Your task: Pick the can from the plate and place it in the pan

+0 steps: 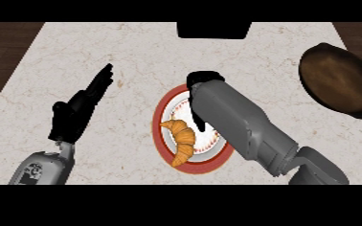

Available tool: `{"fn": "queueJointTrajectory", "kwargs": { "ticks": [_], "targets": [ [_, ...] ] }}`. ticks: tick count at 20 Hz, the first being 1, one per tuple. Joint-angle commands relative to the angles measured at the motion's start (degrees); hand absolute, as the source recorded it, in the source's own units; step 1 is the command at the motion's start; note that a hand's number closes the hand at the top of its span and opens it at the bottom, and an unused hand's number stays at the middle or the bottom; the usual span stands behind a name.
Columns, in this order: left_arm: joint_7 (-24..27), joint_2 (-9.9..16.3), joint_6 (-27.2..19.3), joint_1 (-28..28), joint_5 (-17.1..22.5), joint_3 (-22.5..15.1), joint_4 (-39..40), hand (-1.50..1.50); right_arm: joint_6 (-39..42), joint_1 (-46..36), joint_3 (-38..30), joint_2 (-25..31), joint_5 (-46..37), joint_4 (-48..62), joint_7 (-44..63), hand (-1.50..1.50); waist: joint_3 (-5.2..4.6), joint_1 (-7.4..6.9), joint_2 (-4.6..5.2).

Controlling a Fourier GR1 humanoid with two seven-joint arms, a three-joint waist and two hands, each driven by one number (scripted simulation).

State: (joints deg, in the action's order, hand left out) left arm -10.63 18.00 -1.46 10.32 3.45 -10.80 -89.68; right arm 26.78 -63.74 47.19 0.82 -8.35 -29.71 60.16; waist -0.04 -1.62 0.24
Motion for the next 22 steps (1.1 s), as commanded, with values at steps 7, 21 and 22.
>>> {"fn": "queueJointTrajectory", "kwargs": {
  "ticks": [7,21,22],
  "targets": [
    [-0.1,0.7,3.3,-2.3,1.4,2.7,-1.9,0.0,4.4,1.8,2.4,-0.8,1.4,0.8,0.5,1.5,0.02,-0.55,0.1],
    [1.3,-0.2,2.8,-3.6,-0.7,5.5,1.1,0.0,-9.5,7.9,6.8,4.9,-7.7,-18.8,-10.5,1.5,0.09,4.39,-1.42],
    [-0.1,-0.3,2.5,-3.7,-0.4,5.6,1.0,0.0,-12.1,7.8,7.1,6.1,-8.7,-21.9,-13.5,1.5,0.2,5.97,-2.2]
  ]
}}
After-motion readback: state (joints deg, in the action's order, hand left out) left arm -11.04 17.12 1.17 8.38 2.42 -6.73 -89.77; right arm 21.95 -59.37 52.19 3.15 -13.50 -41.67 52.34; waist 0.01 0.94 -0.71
